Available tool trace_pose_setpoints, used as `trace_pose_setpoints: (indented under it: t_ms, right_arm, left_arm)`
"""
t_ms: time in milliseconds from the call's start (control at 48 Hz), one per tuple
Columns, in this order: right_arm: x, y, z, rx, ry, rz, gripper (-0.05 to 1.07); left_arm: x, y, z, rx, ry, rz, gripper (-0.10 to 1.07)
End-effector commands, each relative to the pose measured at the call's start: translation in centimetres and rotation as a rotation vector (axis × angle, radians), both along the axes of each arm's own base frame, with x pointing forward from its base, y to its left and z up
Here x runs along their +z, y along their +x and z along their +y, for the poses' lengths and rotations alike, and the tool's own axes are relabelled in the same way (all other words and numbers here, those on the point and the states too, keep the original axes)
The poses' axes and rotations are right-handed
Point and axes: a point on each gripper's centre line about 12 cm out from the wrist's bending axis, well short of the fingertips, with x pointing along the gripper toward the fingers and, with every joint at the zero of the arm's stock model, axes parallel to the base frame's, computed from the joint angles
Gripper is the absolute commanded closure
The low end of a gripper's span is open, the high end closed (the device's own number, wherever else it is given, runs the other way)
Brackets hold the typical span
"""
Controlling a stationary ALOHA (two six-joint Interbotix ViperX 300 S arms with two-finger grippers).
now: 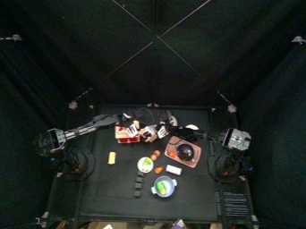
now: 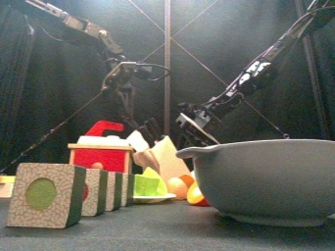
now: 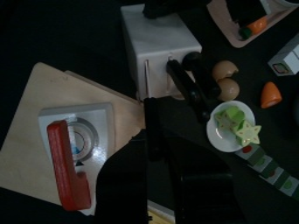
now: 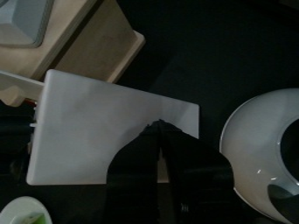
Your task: Put cleaver back in holder
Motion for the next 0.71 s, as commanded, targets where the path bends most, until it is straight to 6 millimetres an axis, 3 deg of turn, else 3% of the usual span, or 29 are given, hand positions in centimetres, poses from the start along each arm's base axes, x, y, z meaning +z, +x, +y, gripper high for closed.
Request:
trace_pose_setpoints:
  t_ms: [0, 83, 312, 688]
  right_arm:
    - [1.4, 0.5, 0.0, 0.008, -0.017, -0.037, 0.69]
    - [1.3, 0.4, -0.1, 0.006, -0.015, -0.034, 0.69]
    - [1.4, 0.4, 0.0, 0.007, -0.014, -0.035, 0.69]
    - [2.7, 0.0, 0.2, 0.006, -0.028, -0.057, 0.69]
  left_arm:
    - [1.2, 0.7, 0.4, -0.003, 0.022, -0.039, 0.54]
    - [0.9, 1.2, 0.6, -0.001, 0.029, -0.056, 0.50]
    - [1.5, 1.2, 0.6, 0.003, 0.043, -0.081, 0.22]
    - [3.3, -0.4, 0.2, 0.007, 0.104, -0.140, 0.22]
